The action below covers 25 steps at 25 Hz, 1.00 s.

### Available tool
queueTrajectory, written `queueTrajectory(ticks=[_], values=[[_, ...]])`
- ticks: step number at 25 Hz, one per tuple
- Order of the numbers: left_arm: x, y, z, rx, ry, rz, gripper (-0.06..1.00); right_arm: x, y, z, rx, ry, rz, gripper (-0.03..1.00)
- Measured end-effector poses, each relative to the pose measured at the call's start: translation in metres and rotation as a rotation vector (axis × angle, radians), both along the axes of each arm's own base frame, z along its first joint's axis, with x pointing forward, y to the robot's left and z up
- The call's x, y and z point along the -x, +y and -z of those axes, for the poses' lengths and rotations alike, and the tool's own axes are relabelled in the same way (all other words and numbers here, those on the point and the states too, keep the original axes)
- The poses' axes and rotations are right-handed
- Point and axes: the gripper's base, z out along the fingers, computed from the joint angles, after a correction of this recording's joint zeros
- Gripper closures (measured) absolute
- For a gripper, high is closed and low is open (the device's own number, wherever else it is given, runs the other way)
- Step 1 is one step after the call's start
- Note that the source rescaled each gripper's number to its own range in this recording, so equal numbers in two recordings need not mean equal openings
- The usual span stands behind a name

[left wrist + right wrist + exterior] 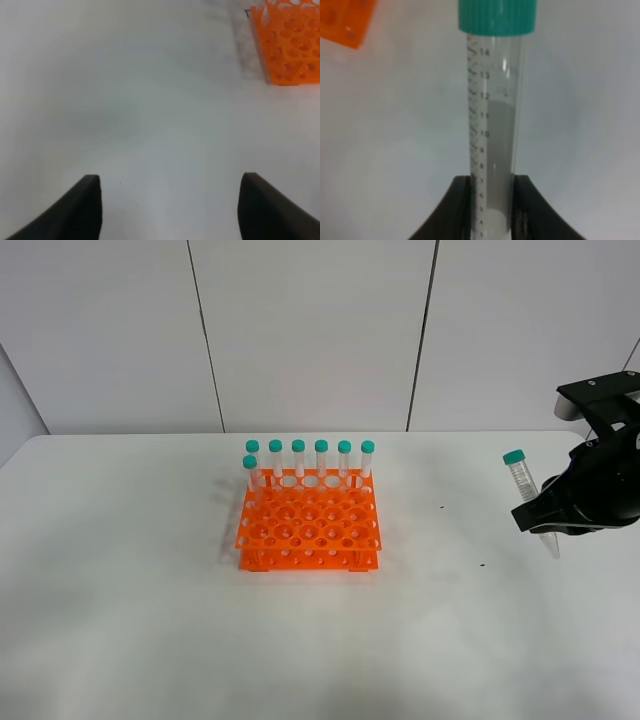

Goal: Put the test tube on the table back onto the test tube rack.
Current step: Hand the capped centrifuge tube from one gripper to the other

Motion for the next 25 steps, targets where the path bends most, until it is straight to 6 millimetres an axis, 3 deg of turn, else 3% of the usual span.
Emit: queueTrajectory(ticks=[11,16,20,25], values=[[0.000,0.000,0.000,0.000,0.000,0.000,0.15,-0.025,0.041,-0.020,-0.248,-0.141,-0.293,0.93],[0.000,0.000,0.000,0.000,0.000,0.000,0.15,-0.029,0.096,-0.023,-0.254,-0.134,-0.490,0.93],[0.000,0.000,0.000,0.000,0.000,0.000,0.15,-0.029,0.130,-0.004,-0.256,-0.076,-0.613,0.93],[0.000,0.000,0.000,0.000,0.000,0.000,0.15,-0.034,0.151,0.030,-0.291,-0.006,-0.761,0.93]])
